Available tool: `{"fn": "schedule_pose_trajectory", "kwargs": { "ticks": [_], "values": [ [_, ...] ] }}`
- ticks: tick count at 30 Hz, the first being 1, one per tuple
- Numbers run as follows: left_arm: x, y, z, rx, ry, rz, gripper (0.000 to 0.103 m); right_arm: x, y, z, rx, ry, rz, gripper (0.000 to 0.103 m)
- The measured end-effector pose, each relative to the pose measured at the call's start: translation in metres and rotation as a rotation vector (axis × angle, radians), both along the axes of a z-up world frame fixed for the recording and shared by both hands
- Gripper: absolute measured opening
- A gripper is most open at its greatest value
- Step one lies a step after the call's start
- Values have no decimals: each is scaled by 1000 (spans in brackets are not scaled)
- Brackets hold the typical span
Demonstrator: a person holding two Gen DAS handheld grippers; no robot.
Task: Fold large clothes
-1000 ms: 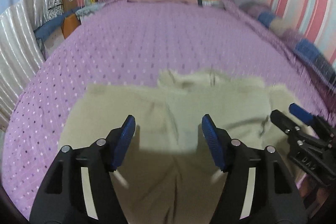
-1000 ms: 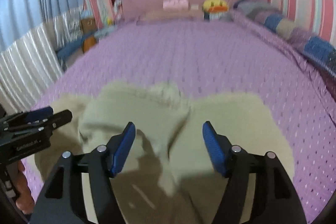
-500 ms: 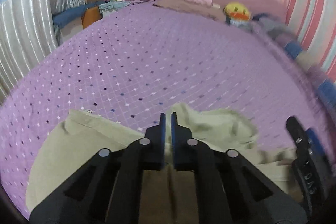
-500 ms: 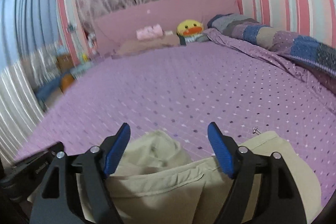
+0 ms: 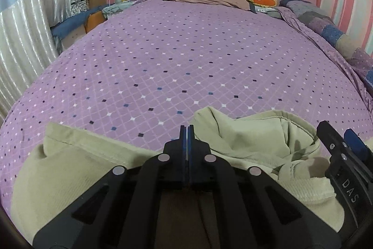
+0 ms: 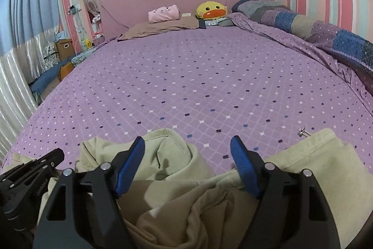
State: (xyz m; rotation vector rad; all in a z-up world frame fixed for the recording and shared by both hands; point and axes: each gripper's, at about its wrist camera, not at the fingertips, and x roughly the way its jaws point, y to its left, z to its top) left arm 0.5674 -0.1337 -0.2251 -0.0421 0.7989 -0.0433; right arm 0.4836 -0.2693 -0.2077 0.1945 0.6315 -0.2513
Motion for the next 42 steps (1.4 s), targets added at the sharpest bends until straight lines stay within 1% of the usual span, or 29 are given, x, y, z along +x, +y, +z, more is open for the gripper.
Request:
{"fn": "schedule_pose_trajectory", "kwargs": {
  "ticks": [1, 7, 11, 12, 14, 15, 16, 17, 18, 19, 20, 21, 22, 23, 24, 25, 26, 27, 28, 29, 31, 34, 39, 42],
  "values": [
    [8, -10, -2, 1, -1, -4, 0, 0, 0, 0, -4, 3, 1, 76],
    [20, -17, -15, -22, 6, -26, 0, 11, -1, -13, -6, 21, 6, 76],
    [25, -22, -19, -13, 28, -30, 0, 20, -1, -18, 7, 64, 15, 76],
    [25, -23, -17, -14, 39, -36, 0, 20, -3, -16, 28, 80, 24, 76],
    [17, -23, -7, -4, 52, -61, 0, 12, -7, -6, 61, 88, 53, 76],
    [8, -23, 1, 18, 35, -75, 1, 6, -7, 2, 53, 81, 68, 76],
    [-5, -22, 12, 54, 0, -94, 2, -8, -5, 16, 8, 62, 86, 76],
    [-21, -20, 25, 94, -42, -116, 2, -23, -3, 29, -42, 41, 110, 82],
    [-31, -18, 32, 114, -66, -130, 7, -36, -2, 39, -75, 25, 131, 86],
    [-50, -10, 43, 149, -112, -151, 21, -51, 1, 48, -118, 11, 151, 93],
    [-60, -4, 49, 165, -139, -156, 30, -65, 2, 56, -161, 0, 168, 96],
    [-73, 8, 55, 190, -174, -148, 41, -85, 2, 62, -222, 0, 189, 97],
    [-79, 16, 55, 194, -181, -146, 41, -95, 0, 65, -243, 5, 196, 97],
    [-84, 30, 52, 176, -174, -150, 40, -106, -4, 66, -263, 0, 195, 97],
    [-85, 37, 48, 169, -166, -145, 39, -119, -11, 65, -282, -23, 172, 97],
    [-83, 45, 42, 168, -158, -130, 35, -126, -20, 61, -279, -38, 139, 97],
    [-82, 49, 37, 162, -149, -122, 33, -129, -28, 59, -256, -49, 117, 97],
    [-77, 55, 28, 140, -125, -107, 28, -131, -41, 53, -196, -73, 81, 97],
    [-73, 59, 22, 120, -106, -98, 25, -131, -49, 48, -159, -85, 57, 97],
    [-70, 63, 19, 106, -101, -92, 25, -129, -55, 43, -142, -92, 34, 97],
    [-66, 68, 14, 89, -113, -86, 25, -122, -61, 31, -154, -109, -3, 97],
    [-56, 68, 5, 79, -111, -86, 25, -109, -68, 16, -114, -105, 2, 97],
    [-45, 66, -13, 55, -113, -73, 23, -95, -69, 1, -109, -109, -4, 97],
    [-44, 67, -20, 40, -120, -69, 23, -94, -72, -4, -96, -113, 1, 97]
  ]
}}
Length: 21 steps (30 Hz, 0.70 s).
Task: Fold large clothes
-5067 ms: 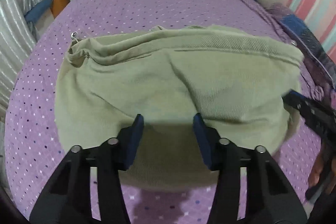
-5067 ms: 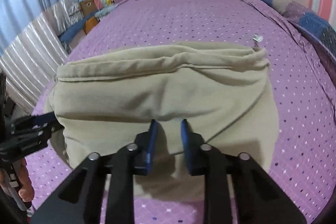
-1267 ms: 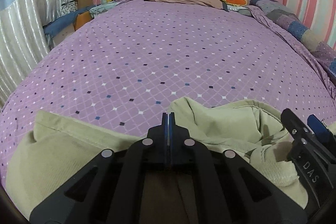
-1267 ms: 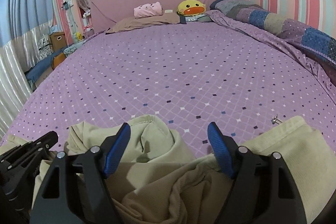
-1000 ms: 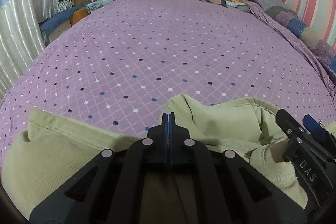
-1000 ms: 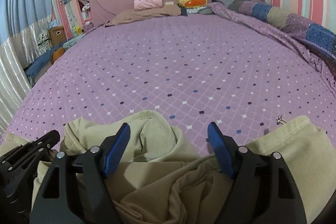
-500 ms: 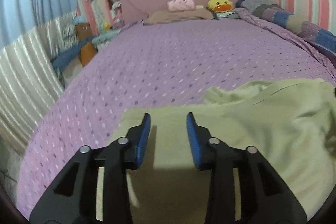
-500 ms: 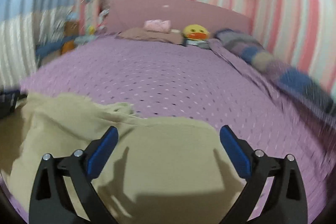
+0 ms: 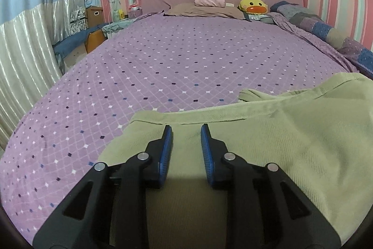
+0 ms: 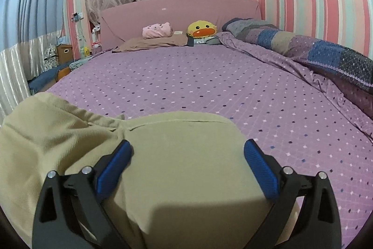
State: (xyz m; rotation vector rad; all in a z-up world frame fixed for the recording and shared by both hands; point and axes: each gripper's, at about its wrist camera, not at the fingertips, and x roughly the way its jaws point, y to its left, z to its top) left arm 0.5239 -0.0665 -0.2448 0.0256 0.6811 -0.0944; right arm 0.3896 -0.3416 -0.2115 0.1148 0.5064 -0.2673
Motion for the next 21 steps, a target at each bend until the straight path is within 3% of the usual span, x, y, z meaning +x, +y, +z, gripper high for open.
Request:
{"fn": "schedule_pose_trajectory", "kwargs": {
  "ticks": [5, 9, 11, 12, 13, 15, 17, 21],
  "values": [
    [0, 1, -7, 5, 2, 5, 23, 3, -6, -7, 35, 6, 11, 98],
    [5, -3, 3, 61, 75, 3, 28, 11, -1, -4, -4, 83, -5, 98],
    [1, -1, 16, 106, 101, 32, 53, 12, -1, 6, 6, 143, -1, 98],
    [-4, 1, 24, 113, 98, 45, 76, 8, -4, 17, 35, 168, 0, 98],
    [-12, 6, 36, 106, 77, 49, 88, -2, -6, 30, 63, 153, 8, 98],
    [-33, 16, 66, 91, 37, 53, 95, -32, -11, 65, 117, 80, 30, 99],
    [-50, 29, 87, 39, 46, 38, 98, -60, -18, 89, 140, 64, 18, 100],
    [-90, 55, 110, -14, 101, -2, 100, -106, -23, 103, 78, 89, -14, 101]
  ]
}}
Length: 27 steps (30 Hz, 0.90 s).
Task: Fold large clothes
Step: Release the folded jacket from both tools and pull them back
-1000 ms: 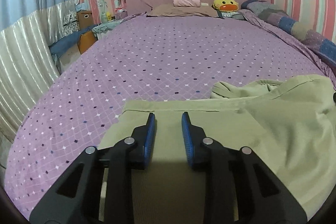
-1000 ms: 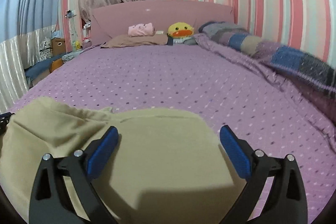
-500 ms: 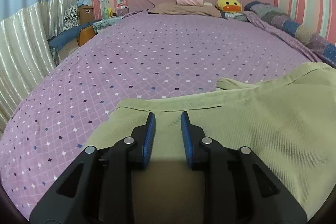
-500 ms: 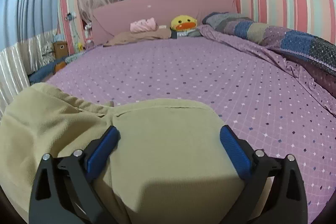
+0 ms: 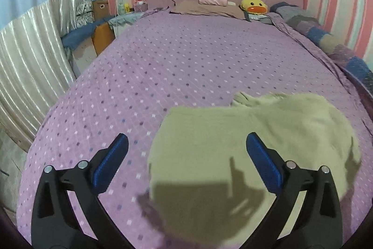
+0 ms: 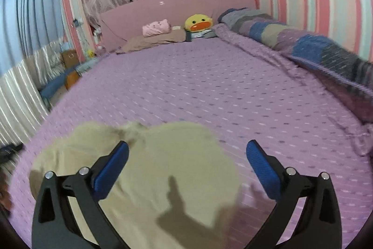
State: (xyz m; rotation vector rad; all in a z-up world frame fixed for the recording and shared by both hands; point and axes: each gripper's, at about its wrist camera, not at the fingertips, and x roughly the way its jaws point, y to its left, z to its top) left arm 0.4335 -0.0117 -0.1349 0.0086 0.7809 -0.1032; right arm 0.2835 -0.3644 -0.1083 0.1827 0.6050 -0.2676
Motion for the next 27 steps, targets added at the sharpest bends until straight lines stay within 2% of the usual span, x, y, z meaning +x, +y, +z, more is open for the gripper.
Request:
{"fn": "schedule_pose_trajectory", "kwargs": {
  "ticks": [3, 5, 7, 12, 21, 27],
  "values": [
    [-30, 12, -8, 4, 65, -21, 100, -31, 5, -14, -94, 61, -6, 101],
    [-46, 17, -20, 9, 88, -25, 100, -43, 8, -26, -122, 101, -4, 101],
    [-62, 23, -38, 18, 115, -13, 100, -57, 11, -43, -120, 156, 6, 101],
    [-85, 36, -81, -36, 174, -11, 100, -84, 12, -66, -79, 187, 10, 101],
    [-74, 51, -134, -196, 260, -32, 100, -91, 17, -93, -55, 211, 6, 101],
    [-59, 46, -150, -208, 244, -91, 100, -78, 18, -98, -90, 209, 6, 101]
  ]
}}
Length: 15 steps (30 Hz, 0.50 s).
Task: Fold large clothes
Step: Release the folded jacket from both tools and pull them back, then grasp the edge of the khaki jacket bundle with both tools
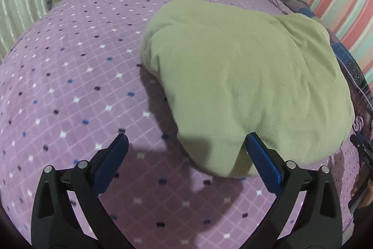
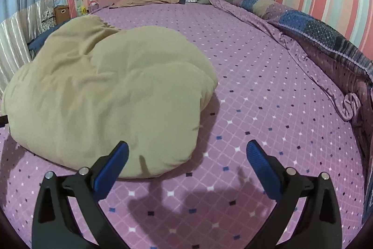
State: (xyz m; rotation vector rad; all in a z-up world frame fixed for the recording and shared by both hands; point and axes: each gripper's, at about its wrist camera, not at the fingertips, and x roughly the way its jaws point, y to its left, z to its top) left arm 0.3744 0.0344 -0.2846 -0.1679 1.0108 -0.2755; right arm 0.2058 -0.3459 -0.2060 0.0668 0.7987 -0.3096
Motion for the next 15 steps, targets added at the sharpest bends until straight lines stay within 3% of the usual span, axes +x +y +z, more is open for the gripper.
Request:
{"fn": "schedule_pose_trajectory", "kwargs": {
  "ticks": [4, 15],
  "values": [
    [17, -6, -8, -41, -6, -38, 100, 2, -8, -9, 8, 10, -22, 101],
    [39, -16, -24, -270, 66, -75, 100, 8, -34, -34, 147, 29, -63, 101]
  ]
}}
